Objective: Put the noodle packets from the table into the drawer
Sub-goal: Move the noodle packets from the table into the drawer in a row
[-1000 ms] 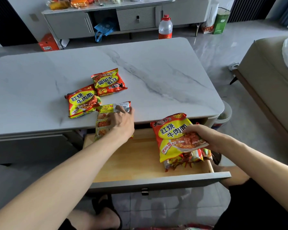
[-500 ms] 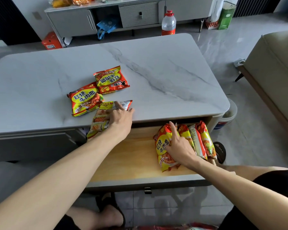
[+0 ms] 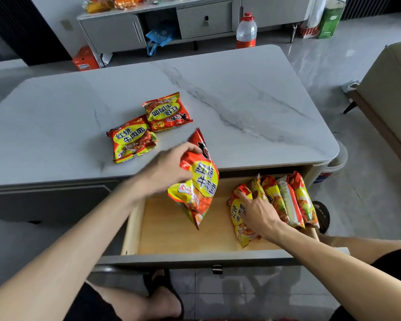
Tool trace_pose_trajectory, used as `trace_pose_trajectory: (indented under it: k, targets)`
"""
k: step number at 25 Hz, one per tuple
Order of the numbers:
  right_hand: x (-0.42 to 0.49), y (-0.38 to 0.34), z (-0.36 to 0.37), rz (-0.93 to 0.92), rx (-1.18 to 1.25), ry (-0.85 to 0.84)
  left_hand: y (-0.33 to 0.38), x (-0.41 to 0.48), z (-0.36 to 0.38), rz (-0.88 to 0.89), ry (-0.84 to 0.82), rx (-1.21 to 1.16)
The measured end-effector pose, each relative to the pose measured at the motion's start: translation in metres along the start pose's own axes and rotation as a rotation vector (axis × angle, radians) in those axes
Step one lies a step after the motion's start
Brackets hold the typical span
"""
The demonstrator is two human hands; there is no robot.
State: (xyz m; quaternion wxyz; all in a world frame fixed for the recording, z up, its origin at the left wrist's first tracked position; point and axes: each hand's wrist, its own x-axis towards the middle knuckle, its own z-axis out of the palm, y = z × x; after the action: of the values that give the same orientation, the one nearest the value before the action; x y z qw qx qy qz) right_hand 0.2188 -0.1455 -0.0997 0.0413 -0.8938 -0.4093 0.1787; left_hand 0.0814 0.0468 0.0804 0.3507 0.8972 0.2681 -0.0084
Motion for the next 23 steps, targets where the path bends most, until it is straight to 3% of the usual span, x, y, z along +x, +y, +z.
trace_pose_trajectory:
  k: [5,12,23]
  targets:
    - [0.002,0.003,0.006,0.017,0.077,0.043,-0.039,0.014,0.095,-0.067,-0.053,0.176]
    - [0.01,0.007,0.011,0.041,0.202,0.13,-0.058,0.036,0.187,-0.218,0.1,0.104]
    - [0.01,0.01,0.013,0.001,0.279,0.186,-0.042,0.05,0.223,-0.27,0.229,-0.014]
